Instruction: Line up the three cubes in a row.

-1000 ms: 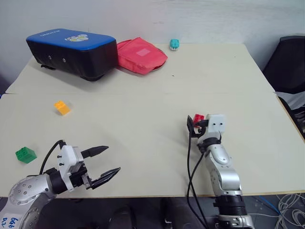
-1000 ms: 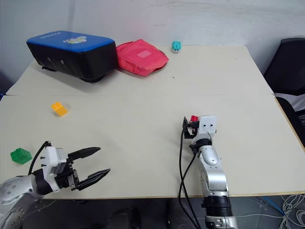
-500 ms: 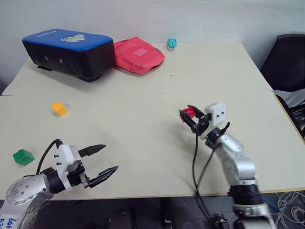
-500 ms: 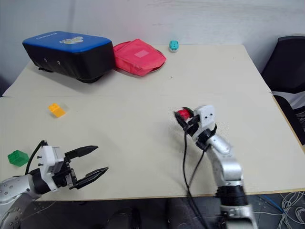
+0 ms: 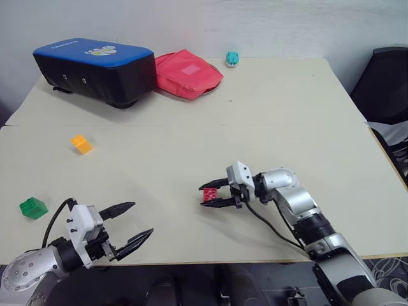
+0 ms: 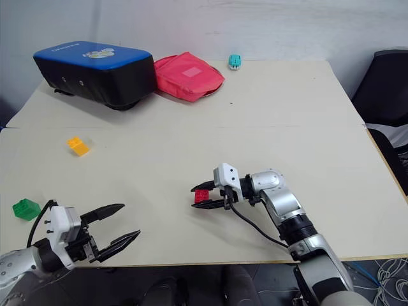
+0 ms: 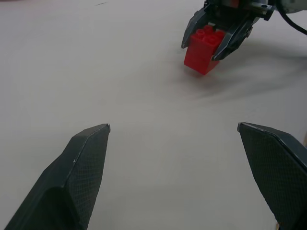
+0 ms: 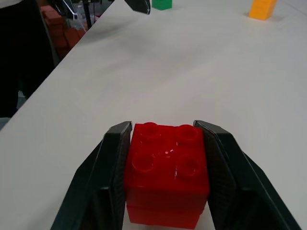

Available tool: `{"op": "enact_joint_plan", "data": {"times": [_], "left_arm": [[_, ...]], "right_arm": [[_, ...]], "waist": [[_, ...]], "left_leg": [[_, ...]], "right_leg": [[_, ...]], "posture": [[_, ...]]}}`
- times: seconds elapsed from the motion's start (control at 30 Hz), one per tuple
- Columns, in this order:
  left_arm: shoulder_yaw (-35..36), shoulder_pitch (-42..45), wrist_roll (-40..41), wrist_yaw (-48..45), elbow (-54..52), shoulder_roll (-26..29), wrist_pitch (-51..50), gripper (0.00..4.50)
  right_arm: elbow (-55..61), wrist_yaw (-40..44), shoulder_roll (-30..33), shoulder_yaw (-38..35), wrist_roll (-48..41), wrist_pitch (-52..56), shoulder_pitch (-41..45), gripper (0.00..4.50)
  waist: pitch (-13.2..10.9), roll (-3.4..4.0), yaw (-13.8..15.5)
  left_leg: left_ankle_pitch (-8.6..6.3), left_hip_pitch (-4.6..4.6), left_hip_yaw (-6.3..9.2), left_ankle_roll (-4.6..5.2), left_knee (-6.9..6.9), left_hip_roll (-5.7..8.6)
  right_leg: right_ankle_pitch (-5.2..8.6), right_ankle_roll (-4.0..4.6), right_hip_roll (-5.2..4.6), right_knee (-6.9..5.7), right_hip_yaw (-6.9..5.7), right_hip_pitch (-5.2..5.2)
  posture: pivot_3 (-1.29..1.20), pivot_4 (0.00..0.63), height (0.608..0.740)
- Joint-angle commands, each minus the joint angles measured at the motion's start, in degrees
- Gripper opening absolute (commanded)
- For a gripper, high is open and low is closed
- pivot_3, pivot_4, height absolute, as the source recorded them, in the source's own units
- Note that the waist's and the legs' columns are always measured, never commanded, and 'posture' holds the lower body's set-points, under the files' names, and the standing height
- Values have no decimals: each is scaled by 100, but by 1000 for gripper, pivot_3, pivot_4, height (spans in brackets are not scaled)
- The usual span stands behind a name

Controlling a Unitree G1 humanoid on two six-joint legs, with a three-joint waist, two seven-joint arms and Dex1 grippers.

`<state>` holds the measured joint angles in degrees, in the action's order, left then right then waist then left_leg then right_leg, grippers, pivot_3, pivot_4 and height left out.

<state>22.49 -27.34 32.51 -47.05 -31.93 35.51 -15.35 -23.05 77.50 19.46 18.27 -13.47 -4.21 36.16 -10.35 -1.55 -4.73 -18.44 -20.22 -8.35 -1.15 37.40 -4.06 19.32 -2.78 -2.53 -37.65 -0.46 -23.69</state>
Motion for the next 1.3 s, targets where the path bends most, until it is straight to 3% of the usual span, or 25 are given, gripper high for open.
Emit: {"op": "enact_joint_plan", "data": {"times": [0.03,0.37,0.67,0.8,0.9,1.1,1.3], "left_arm": [[150,-62,24,24,-200,-27,107,4500],[184,3,30,62,-180,16,84,4500],[362,-18,39,-9,-101,81,86,4500],[653,-233,-15,46,-41,-14,165,4500],[1165,-562,-107,391,109,-493,475,4500],[2684,-1396,98,1530,682,-2360,1456,4500],[3581,-1770,527,2170,1546,-3278,1972,4500]], "right_arm": [[-235,209,-78,24,95,-337,191,1734],[-894,265,-336,-269,72,-785,304,1734],[-268,407,-507,-753,-598,-833,40,4402],[785,206,-366,-1098,-1264,-188,-149,4460],[1305,89,-23,-1424,-1531,178,-357,4460],[1355,388,665,-2073,-1592,-444,-1279,4460],[1298,479,941,-2427,-1809,-513,-1809,4460]], "waist": [[0,1,-1],[0,1,-15],[-1,1,-8],[-2,3,-11],[-2,3,0],[1,-13,11],[1,-32,0]], "left_leg": [[0,0,0,0,0,0],[2,3,0,-3,-1,-2],[1,2,0,-3,-1,-2],[1,0,1,-4,-3,-3],[-1,2,1,-4,-6,-4],[-50,0,2,49,-2,-4],[-57,4,-1,62,18,1]], "right_leg": [[0,0,0,0,0,0],[1,2,0,-5,0,0],[1,2,0,-5,-1,0],[1,2,-1,-5,-2,-1],[1,2,-1,-3,-2,0],[2,0,-4,34,-9,18],[-1,-6,-2,30,-5,23]], "posture": [[0,150,740],[0,150,740],[0,150,740],[0,150,740],[0,150,740],[0,150,740],[0,150,740]]}}
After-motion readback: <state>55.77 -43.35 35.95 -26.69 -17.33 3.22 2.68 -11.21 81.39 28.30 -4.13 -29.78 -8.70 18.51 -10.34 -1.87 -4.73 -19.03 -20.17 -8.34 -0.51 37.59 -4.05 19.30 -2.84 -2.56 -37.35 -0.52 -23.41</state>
